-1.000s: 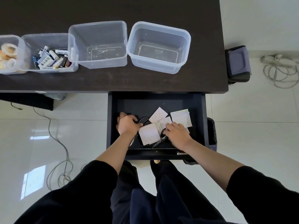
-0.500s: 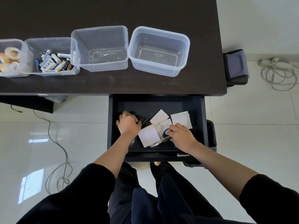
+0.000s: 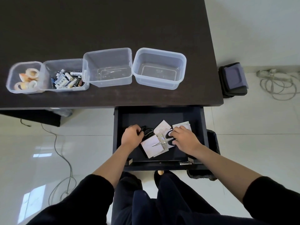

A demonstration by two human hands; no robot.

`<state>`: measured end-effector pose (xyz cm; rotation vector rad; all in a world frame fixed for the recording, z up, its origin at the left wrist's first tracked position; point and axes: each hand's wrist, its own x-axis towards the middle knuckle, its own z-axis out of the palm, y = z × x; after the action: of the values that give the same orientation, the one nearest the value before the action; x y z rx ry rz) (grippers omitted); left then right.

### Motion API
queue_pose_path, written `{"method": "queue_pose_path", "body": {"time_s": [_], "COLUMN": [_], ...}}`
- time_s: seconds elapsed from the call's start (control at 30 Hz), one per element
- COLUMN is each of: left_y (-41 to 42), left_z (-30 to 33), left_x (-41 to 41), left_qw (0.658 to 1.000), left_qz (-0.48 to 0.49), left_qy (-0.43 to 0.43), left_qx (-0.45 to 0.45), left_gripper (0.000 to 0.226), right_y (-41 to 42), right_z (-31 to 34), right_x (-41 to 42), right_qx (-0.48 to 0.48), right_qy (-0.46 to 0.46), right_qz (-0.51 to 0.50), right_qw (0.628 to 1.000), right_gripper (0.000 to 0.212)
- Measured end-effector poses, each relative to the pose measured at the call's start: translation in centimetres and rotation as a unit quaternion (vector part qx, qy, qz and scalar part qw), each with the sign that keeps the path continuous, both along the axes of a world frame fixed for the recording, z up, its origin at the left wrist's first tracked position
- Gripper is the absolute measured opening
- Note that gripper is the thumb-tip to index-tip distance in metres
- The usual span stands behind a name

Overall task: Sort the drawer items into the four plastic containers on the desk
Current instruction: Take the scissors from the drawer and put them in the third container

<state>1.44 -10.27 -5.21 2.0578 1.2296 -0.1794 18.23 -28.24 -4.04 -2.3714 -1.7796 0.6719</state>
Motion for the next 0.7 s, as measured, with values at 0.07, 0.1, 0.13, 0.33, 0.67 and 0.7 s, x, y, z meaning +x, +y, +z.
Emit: {"method": "queue_pose_path", "body": {"time_s": [0.07, 0.1, 0.13, 0.33, 0.67, 0.7], "left_y": [0.2, 0.3, 0.5, -0.1, -1.1, -1.1], "left_z": [-0.4, -0.8, -0.9, -1.6, -2.2, -2.1], "left_x": [-0.1, -0.3, -0.4, -1.2, -1.6, -1.6], "left_qw": [0.999, 0.998, 0.995, 0.974, 0.989, 0.990], "left_qz": [-0.007, -0.026, -0.060, -0.201, -0.138, -0.133], "left_qy": [-0.022, -0.029, -0.027, 0.090, 0.031, 0.029], "left_qx": [-0.037, -0.056, -0.071, -0.054, -0.039, -0.039], "left_gripper": [0.008, 0.007, 0.015, 0.070, 0.061, 0.062], "right_y": [0.0, -0.1, -0.1, -0.6, -0.2, -0.2], "right_z": [-0.1, -0.1, -0.1, -0.6, -0.6, -0.5], "right_x": [-0.1, -0.2, -0.2, -0.8, -0.3, -0.3], "right_qx": [-0.005, -0.009, -0.015, -0.041, -0.051, -0.045], "right_qy": [0.006, 0.009, 0.010, 0.018, 0.035, 0.037], "right_qz": [-0.003, -0.005, -0.006, 0.000, -0.024, -0.028], "right_qw": [1.000, 1.000, 1.000, 0.999, 0.998, 0.998], "right_gripper": [0.028, 0.029, 0.029, 0.033, 0.036, 0.036]}}
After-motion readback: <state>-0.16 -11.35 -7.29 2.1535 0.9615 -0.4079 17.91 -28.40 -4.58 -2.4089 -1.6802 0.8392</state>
